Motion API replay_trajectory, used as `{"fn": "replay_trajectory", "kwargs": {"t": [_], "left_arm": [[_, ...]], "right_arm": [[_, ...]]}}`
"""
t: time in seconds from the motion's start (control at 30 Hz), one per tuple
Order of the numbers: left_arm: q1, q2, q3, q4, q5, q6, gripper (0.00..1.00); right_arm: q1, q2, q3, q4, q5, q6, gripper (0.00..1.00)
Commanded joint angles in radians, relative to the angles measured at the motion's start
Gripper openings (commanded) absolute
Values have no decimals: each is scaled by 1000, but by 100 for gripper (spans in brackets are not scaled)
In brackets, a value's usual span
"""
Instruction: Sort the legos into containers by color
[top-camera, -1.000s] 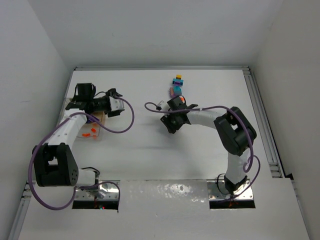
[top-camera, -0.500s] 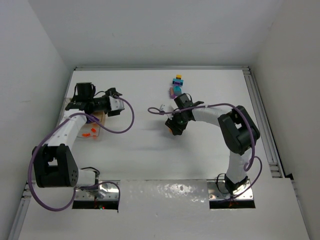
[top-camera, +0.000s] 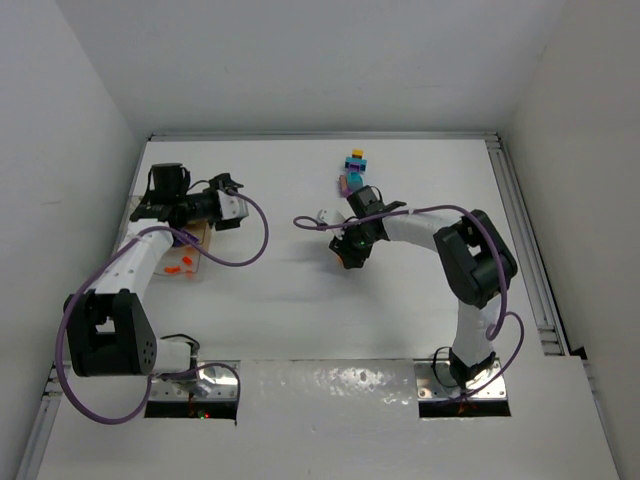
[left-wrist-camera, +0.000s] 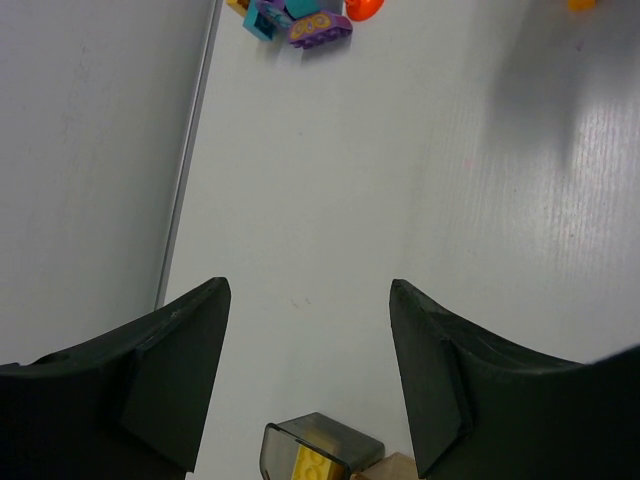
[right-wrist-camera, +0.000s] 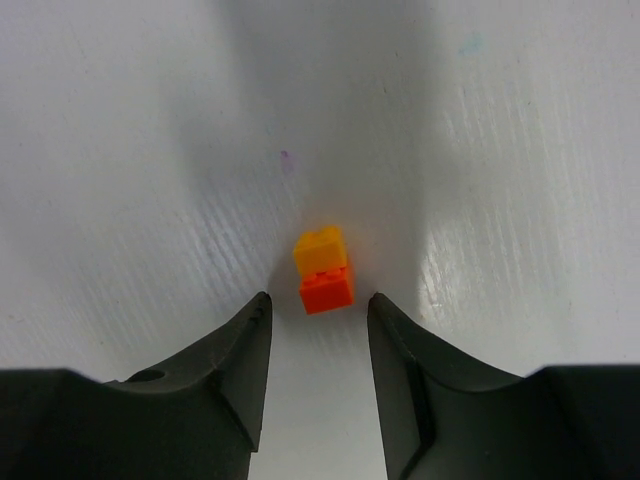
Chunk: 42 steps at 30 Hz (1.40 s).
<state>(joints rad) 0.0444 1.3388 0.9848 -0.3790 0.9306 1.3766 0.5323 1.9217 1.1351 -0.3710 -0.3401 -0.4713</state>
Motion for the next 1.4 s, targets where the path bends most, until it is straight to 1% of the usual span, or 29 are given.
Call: {"fn": "replay_trajectory", "kwargs": {"t": [0.0, 0.1, 0.2, 0.27, 0.3, 0.4, 0.43, 0.53, 0.63, 0.67, 0.73, 0.77, 0.8, 0.83, 0.87, 0.9, 0.93, 0.97, 1.03, 1.07, 1.17, 1.27, 1.37], "left_arm": [[-8, -27, -8, 48, 20, -30, 63], [-8, -29, -6, 48, 16, -34, 63], [-8, -30, -3, 42, 13, -34, 63], [-8, -33, -5, 40, 13, -36, 63], [-8, -35, -5, 40, 14, -36, 63], [-8, -38, -5, 35, 16, -36, 63], [-8, -36, -6, 35, 17, -36, 63], [-8, -36, -6, 26, 30, -27, 63], [-8, -38, -6, -1, 51, 39, 62], [-8, -41, -6, -33, 59, 106, 62], [-9, -52, -18, -72, 97, 180, 61], [-14, -68, -24, -75, 112, 244, 60], [-23, -78, -32, -75, 135, 275, 59], [-32, -90, -49, -78, 143, 312, 59], [-60, -114, -60, -81, 148, 420, 59], [-78, -127, -73, -83, 154, 480, 59], [-92, -139, -101, -68, 154, 530, 59], [-121, -156, -113, -46, 154, 567, 59], [-147, -158, -124, 5, 163, 547, 60], [-172, -155, -121, 8, 174, 530, 60], [-216, -145, -112, -20, 178, 544, 60], [-247, -141, -118, -21, 168, 567, 59], [-271, -135, -107, -23, 145, 555, 56]], "right_arm": [[1, 26, 25, 38, -7, -6, 43], [3, 33, 20, 72, 4, -1, 39], [3, 48, 43, 60, 7, -6, 36], [3, 49, 46, 61, 7, -6, 32], [3, 48, 42, 61, 6, -6, 28], [3, 40, 29, 61, 0, -13, 22], [3, 39, 26, 64, -3, -16, 16], [3, 19, 18, 57, -39, -23, 7], [3, -7, 25, 32, -69, -18, 2], [3, -35, 29, 29, -98, -6, 1], [3, -65, 46, 9, -141, 26, 0], [3, -91, 78, 0, -195, 48, 0], [3, -99, 103, -11, -223, 56, 0], [9, -102, 132, -58, -259, 63, 0], [9, -101, 200, -78, -298, 115, 0], [11, -86, 237, -98, -385, 138, 0], [12, -72, 271, -145, -417, 154, 0], [17, -61, 338, -170, -433, 183, 0], [43, -38, 391, -216, -427, 201, 0], [50, -38, 408, -209, -422, 217, 0], [67, -47, 407, -120, -444, 287, 0], [93, -50, 433, -132, -432, 278, 0], [107, -50, 440, -111, -425, 284, 0]]}}
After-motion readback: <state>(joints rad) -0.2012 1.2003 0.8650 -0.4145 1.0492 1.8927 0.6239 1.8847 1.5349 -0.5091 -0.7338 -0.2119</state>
